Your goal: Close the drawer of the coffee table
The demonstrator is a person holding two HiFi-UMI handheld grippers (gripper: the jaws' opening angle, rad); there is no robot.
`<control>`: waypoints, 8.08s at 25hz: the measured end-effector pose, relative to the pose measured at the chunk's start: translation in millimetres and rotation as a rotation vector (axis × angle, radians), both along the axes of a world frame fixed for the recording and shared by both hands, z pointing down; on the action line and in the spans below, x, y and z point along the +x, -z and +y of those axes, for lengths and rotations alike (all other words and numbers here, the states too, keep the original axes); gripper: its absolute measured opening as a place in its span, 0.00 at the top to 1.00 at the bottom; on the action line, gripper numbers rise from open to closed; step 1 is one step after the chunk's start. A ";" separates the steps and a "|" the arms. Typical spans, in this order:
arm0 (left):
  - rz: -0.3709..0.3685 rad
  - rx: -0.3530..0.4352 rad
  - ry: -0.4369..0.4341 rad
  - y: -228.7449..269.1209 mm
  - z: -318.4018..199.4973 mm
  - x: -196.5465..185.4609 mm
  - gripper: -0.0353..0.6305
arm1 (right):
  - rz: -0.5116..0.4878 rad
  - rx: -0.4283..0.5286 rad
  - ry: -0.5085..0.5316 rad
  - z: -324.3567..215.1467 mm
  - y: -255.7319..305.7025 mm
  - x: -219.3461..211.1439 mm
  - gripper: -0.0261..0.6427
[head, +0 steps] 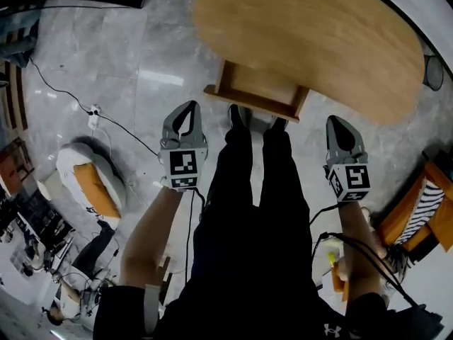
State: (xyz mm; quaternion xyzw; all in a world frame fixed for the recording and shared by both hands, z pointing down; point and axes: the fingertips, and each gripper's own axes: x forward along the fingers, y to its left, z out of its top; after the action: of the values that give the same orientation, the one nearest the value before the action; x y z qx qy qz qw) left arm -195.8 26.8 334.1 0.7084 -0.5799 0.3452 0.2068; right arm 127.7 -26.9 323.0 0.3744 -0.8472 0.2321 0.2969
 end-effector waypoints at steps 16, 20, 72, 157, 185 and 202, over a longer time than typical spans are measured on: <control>-0.119 -0.295 -0.223 -210.5 55.7 -33.8 0.77 | 0.092 -0.098 0.064 42.7 -175.4 13.6 0.96; -0.145 -0.391 -0.219 -261.2 80.6 -45.4 0.74 | 0.092 -0.140 0.054 56.4 -205.7 24.3 0.89; 0.042 -0.381 0.017 -317.4 40.9 -36.4 0.71 | 0.062 -0.320 -0.143 102.5 -318.6 19.8 0.84; 0.387 0.349 0.063 221.7 -33.3 70.2 0.78 | -0.362 0.199 0.183 -2.7 195.5 -110.8 0.96; 0.338 0.768 -0.208 484.8 -45.1 80.4 0.94 | -0.433 0.734 0.091 -17.6 474.3 -131.9 0.96; 0.319 0.749 -0.227 454.5 -31.6 33.6 0.94 | -0.348 0.705 0.061 8.5 452.1 -169.5 0.96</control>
State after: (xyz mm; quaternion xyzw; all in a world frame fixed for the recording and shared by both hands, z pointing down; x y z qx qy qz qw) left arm -162.2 -4.8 -120.4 0.8385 -0.5443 0.0171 -0.0171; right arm -41.8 -18.3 -129.1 0.3830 -0.9234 -0.0220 0.0086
